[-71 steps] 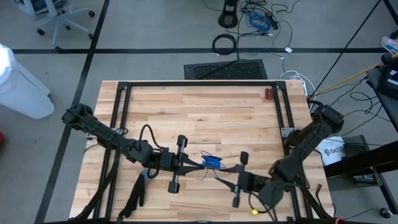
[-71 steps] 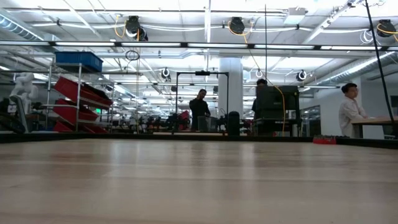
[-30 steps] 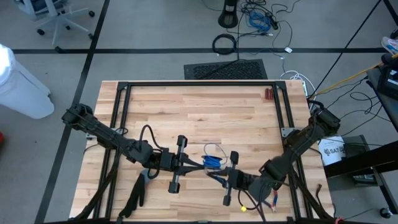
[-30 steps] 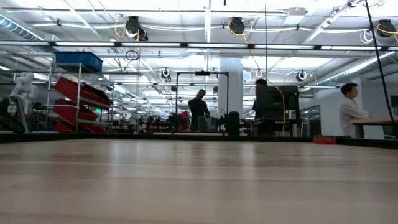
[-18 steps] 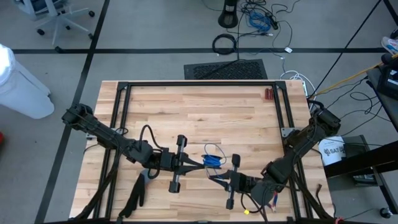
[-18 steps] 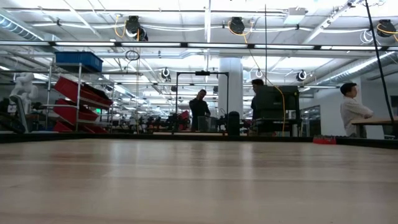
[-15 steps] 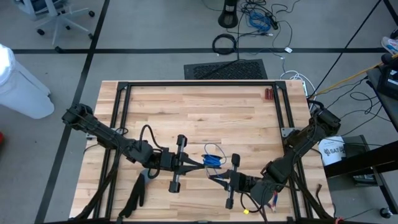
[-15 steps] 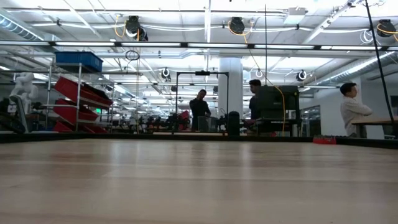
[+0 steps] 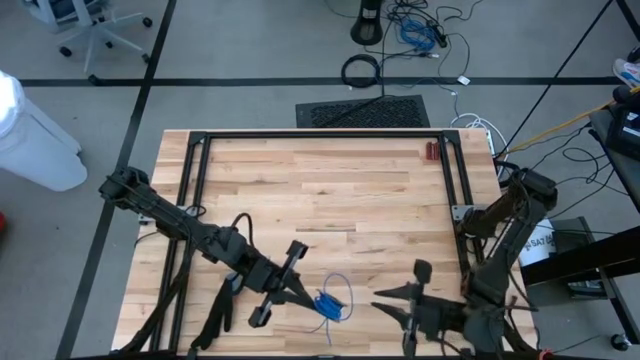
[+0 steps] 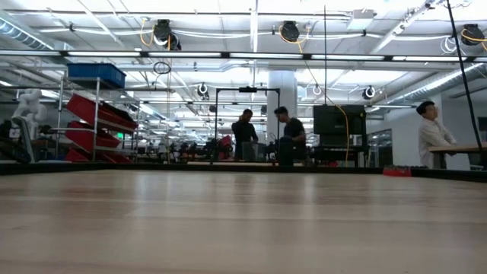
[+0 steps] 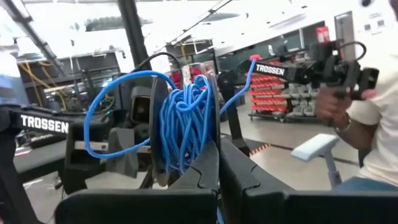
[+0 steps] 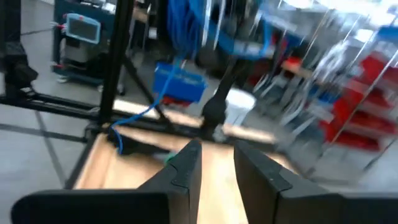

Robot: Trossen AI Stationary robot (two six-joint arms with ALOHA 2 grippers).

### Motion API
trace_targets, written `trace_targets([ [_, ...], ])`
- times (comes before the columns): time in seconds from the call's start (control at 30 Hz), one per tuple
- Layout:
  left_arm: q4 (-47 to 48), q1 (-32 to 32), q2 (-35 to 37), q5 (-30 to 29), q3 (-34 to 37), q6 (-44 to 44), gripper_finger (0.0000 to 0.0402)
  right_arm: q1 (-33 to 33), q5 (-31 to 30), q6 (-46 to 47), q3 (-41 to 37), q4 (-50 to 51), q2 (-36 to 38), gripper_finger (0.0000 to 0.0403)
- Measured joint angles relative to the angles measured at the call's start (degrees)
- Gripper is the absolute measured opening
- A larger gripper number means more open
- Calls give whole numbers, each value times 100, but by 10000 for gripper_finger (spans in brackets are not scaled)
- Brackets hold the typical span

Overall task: Coil cords
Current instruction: Coil the blue wire onto the black spool

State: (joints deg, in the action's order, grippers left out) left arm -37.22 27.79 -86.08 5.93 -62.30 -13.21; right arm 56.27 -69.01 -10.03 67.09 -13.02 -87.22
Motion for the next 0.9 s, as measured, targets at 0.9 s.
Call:
trace_targets([
  [0.9,49,9,0,332,0,-62,0,-633,1165,-6123,-2,-3652,-710,87],
])
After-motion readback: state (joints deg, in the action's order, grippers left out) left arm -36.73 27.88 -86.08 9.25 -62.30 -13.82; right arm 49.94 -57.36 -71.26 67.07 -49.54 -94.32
